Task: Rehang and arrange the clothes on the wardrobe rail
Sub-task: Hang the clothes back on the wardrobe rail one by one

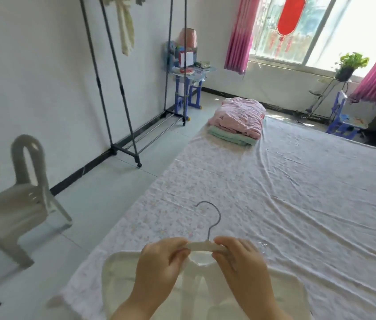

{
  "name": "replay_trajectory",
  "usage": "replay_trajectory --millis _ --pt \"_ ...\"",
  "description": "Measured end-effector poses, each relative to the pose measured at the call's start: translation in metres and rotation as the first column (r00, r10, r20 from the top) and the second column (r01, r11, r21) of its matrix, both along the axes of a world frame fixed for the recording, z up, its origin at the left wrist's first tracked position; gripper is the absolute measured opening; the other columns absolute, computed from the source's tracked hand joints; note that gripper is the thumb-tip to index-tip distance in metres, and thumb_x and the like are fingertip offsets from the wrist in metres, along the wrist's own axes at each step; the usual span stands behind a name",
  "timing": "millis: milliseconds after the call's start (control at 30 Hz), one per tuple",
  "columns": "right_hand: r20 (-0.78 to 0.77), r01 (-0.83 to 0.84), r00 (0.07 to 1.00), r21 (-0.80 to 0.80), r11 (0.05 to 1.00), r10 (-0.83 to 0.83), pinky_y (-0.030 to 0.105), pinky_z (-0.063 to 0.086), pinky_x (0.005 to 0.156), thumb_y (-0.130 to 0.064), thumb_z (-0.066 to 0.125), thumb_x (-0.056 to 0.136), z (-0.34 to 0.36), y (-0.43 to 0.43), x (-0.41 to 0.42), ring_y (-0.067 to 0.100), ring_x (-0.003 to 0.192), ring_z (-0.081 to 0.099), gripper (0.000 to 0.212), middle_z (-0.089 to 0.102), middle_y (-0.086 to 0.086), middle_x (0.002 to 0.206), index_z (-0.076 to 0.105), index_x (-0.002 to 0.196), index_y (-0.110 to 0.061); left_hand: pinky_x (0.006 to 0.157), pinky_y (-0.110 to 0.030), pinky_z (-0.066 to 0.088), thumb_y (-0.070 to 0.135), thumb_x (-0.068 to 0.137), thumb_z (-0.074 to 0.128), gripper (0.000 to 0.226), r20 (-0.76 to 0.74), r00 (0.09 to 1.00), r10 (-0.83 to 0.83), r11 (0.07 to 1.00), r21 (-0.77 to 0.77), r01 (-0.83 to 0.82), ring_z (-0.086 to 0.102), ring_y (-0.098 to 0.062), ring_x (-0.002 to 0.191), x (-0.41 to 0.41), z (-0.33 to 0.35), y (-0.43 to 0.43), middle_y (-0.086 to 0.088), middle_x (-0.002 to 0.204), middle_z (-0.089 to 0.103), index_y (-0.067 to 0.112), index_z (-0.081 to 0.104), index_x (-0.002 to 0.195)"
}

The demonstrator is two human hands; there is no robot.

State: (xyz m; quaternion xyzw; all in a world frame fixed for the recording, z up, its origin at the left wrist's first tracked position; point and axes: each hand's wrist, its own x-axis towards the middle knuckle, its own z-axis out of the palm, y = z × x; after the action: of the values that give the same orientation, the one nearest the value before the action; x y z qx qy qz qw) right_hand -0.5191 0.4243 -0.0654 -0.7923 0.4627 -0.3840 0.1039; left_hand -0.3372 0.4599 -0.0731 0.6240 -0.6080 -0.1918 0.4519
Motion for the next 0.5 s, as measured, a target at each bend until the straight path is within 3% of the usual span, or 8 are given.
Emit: replay_trajectory --millis 133,233,333,500 --pt "-0.029 -0.245 0.97 -0.128 0.961 0.243 0.006 0.033 0.083 -0.033 0.053 0.08 0.02 0.008 0.048 0.007 0.087 0.049 0.029 0.062 -0.007 0.08 0.056 0.11 -0.033 0.079 -0.019 0.047 0.054 0.071 0.049 0.03 -0.004 0.965 0.263 0.963 -0.054 -0.263 0.06 0.01 0.085 0.044 0.035 0.052 0.048 0.093 0.054 0.051 0.05 0.101" --pt "-0.061 -0.393 0.919 -0.192 0.899 0.389 0.012 0.042 0.066 -0.033 0.051 0.082 0.037 0.023 0.099 0.006 0.081 0.049 0.032 0.06 -0.008 0.079 0.055 0.114 -0.035 0.078 -0.008 0.045 0.042 0.075 0.061 0.03 -0.047 0.896 0.441 0.894 -0.069 -0.443 0.061 0.01 0.087 0.078 0.053 0.099 0.043 0.098 0.057 0.051 0.052 0.102" --pt "-0.104 -0.556 0.831 -0.202 0.807 0.547 0.021 0.047 0.045 -0.036 0.047 0.083 0.058 0.053 0.16 0.005 0.075 0.049 0.033 0.058 -0.01 0.079 0.053 0.115 -0.039 0.076 -0.003 0.043 0.019 0.078 0.073 0.031 -0.035 0.778 0.628 0.772 -0.097 -0.628 0.061 0.01 0.086 0.118 0.062 0.159 0.04 0.084 0.061 0.04 0.065 0.1" --pt "-0.128 -0.781 0.615 -0.237 0.578 0.778 0.02 0.048 0.047 -0.037 0.047 0.083 0.083 0.13 0.268 0.006 0.073 0.053 0.032 0.059 -0.01 0.082 0.053 0.115 -0.037 0.074 -0.002 0.04 0.029 0.078 0.065 0.042 -0.001 0.546 0.837 0.538 -0.173 -0.825 0.057 0.008 0.087 0.167 0.088 0.269 0.039 0.096 0.057 0.044 0.048 0.114"
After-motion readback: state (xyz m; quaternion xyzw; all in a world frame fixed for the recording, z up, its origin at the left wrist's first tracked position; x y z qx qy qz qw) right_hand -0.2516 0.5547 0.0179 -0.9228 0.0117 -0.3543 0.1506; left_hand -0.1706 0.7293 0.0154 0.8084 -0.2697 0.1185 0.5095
